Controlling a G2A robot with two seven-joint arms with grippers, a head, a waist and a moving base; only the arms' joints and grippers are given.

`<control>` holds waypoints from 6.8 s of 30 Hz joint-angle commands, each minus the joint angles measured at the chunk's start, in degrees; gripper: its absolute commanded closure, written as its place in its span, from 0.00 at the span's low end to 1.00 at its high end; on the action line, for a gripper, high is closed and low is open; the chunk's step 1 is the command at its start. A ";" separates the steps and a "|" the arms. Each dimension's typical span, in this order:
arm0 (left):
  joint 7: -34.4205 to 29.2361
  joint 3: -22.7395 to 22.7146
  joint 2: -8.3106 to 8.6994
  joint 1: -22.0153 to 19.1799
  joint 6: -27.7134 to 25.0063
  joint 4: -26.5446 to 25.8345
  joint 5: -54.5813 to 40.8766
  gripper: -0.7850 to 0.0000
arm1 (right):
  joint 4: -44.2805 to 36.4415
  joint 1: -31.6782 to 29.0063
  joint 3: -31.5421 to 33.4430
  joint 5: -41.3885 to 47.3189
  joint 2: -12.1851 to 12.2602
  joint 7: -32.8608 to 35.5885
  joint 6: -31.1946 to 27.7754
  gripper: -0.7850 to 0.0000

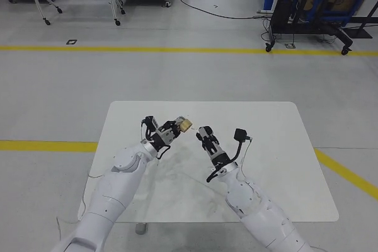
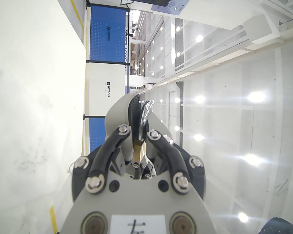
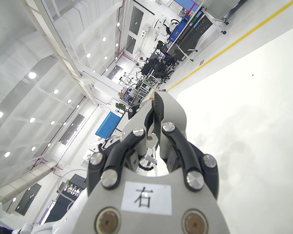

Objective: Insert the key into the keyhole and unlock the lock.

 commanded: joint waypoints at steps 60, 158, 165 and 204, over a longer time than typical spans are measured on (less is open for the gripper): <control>3.68 -0.86 -0.20 2.87 -3.16 -5.45 9.05 1.00 | 4.05 -0.34 -1.33 -3.67 -5.65 -3.74 -2.94 1.00; 0.26 -2.62 0.93 3.08 -7.19 -7.36 14.92 1.00 | 6.68 -1.88 10.65 66.77 -6.97 40.92 4.86 0.11; 1.22 -2.41 0.94 3.04 -6.26 -7.43 15.76 1.00 | 1.69 -4.76 14.26 55.93 -6.03 36.08 -1.85 0.00; -0.95 9.58 0.56 -2.57 -0.82 -4.68 42.83 0.00 | -11.86 -14.10 26.89 28.42 -3.88 17.81 -7.24 0.00</control>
